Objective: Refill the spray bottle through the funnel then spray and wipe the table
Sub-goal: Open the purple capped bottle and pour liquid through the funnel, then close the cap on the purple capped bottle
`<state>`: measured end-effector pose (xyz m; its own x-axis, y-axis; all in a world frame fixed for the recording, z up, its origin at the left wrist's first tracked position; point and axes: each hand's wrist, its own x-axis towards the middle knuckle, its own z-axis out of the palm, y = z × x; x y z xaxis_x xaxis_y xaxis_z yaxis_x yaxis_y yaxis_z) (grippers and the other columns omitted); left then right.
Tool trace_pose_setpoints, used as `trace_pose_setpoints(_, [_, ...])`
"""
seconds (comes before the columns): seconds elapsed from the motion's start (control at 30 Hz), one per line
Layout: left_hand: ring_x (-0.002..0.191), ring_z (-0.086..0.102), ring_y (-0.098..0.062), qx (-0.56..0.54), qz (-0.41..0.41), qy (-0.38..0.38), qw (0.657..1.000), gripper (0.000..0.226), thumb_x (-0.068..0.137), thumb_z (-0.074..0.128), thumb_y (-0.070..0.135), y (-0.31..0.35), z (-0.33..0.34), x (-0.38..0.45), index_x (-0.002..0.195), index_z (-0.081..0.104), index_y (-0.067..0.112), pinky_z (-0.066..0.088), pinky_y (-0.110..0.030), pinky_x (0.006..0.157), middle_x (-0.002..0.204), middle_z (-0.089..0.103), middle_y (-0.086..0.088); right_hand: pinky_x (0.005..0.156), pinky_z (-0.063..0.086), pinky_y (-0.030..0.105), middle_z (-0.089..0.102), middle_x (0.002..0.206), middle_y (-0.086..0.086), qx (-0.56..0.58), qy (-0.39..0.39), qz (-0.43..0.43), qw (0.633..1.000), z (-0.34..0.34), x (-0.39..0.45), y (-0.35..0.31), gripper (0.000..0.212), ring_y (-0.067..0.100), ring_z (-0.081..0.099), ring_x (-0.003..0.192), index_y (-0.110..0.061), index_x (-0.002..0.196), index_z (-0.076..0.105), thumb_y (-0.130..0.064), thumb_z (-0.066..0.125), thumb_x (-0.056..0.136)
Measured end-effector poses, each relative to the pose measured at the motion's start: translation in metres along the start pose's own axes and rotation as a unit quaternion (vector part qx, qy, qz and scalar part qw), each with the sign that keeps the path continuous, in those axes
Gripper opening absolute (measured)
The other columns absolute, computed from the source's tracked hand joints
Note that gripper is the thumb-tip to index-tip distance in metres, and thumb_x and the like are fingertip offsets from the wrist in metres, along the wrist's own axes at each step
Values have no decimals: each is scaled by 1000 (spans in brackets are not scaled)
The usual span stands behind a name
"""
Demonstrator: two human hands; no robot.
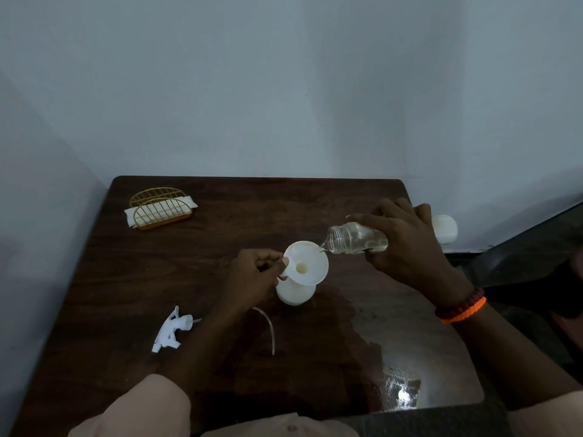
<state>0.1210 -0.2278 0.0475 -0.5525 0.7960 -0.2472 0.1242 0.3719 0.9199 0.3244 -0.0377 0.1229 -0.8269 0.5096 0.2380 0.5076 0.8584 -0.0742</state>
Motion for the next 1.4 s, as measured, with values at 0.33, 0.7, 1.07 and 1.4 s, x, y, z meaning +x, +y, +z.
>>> trace_pose_setpoints(0.33, [64, 72, -10, -9, -4, -6, 1000, 13, 94, 70, 24, -1, -2, 1, 100, 79, 18, 51, -22, 55, 78, 79, 1, 87, 25, 36, 56, 98, -13, 142, -44, 71, 986, 41, -9, -19, 61, 12, 50, 99, -42, 122, 65, -31, 83, 64])
trace_pose_setpoints(0.7, [60, 67, -12, -24, -22, -35, 999, 40, 98, 57, 46, 0, -6, 3, 88, 78, 13, 51, -24, 54, 76, 75, -10, 74, 54, 17, 74, 98, -12, 369, 28, 175, 912, 66, -9, -5, 55, 0, 69, 88, -21, 107, 74, -8, 91, 57])
trace_pose_setpoints(1.07, [95, 65, -11, 296, -46, 50, 953, 26, 86, 76, 30, -80, -53, 72, 109, 73, 18, 49, -23, 77, 106, 71, 2, 75, 51, 10, 73, 95, -13, 414, 53, 220, 882, 70, 15, -11, 53, -7, 68, 90, -22, 103, 71, -18, 97, 57])
trace_pose_setpoints(1.4, [117, 57, -21, 448, -29, -5, 893, 63, 78, 76, 49, -107, -29, 77, 133, 57, 24, 47, -41, 100, 130, 58, -3, 83, 57, 24, 76, 100, -7, 450, 62, 226, 862, 78, 33, -19, 57, 4, 70, 95, -17, 107, 72, -18, 97, 56])
